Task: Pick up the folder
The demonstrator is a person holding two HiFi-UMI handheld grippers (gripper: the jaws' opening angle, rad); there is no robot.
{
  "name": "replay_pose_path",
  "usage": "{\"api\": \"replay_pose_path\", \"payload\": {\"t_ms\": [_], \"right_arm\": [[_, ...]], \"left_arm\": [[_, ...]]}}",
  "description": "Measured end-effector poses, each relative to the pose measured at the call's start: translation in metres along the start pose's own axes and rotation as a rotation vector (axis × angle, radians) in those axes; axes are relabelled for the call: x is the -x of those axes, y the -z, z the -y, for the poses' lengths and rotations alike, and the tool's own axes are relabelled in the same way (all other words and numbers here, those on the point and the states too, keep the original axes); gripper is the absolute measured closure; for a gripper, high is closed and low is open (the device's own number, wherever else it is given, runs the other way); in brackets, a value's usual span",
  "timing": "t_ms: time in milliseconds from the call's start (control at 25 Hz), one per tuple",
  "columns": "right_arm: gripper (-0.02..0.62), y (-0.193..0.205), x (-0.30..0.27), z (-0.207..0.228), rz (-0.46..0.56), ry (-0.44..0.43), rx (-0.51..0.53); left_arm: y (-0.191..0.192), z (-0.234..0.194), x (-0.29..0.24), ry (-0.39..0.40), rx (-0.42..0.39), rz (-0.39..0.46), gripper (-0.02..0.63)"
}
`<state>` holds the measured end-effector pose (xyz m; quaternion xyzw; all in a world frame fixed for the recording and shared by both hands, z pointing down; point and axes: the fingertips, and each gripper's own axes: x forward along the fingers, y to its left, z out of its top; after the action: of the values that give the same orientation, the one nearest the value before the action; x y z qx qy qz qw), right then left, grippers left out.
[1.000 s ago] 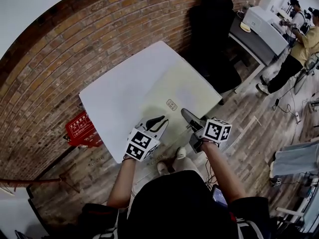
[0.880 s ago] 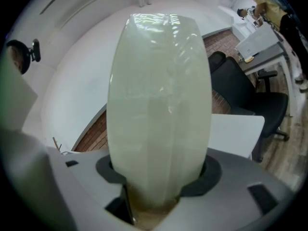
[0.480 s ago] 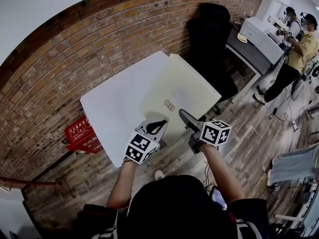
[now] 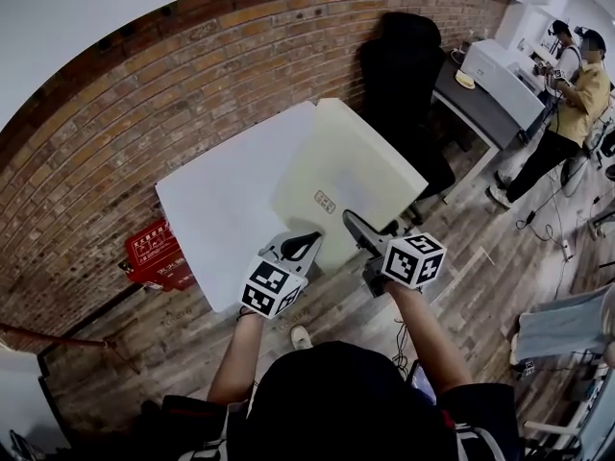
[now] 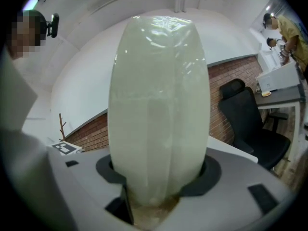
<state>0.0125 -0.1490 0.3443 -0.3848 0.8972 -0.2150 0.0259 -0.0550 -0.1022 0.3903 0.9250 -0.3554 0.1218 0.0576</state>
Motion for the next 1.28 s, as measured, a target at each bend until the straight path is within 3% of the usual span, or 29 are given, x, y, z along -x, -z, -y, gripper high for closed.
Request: {"api": "replay_pose_path", "payload": {"t_ms": [800,1280], "right_arm": [[0.324,-0.003,0.089,-0.036,0.033,-0.043,0.148],[0.324,0.007,0.125,-0.053,0.041,-0.009,0.259]], "left_arm": [[-0.010,0.079,0.037,-0.158,0.028,0.075,0.584],[-0.015,0.108,0.057,-0.234,0.062,0.124,0.584]]}}
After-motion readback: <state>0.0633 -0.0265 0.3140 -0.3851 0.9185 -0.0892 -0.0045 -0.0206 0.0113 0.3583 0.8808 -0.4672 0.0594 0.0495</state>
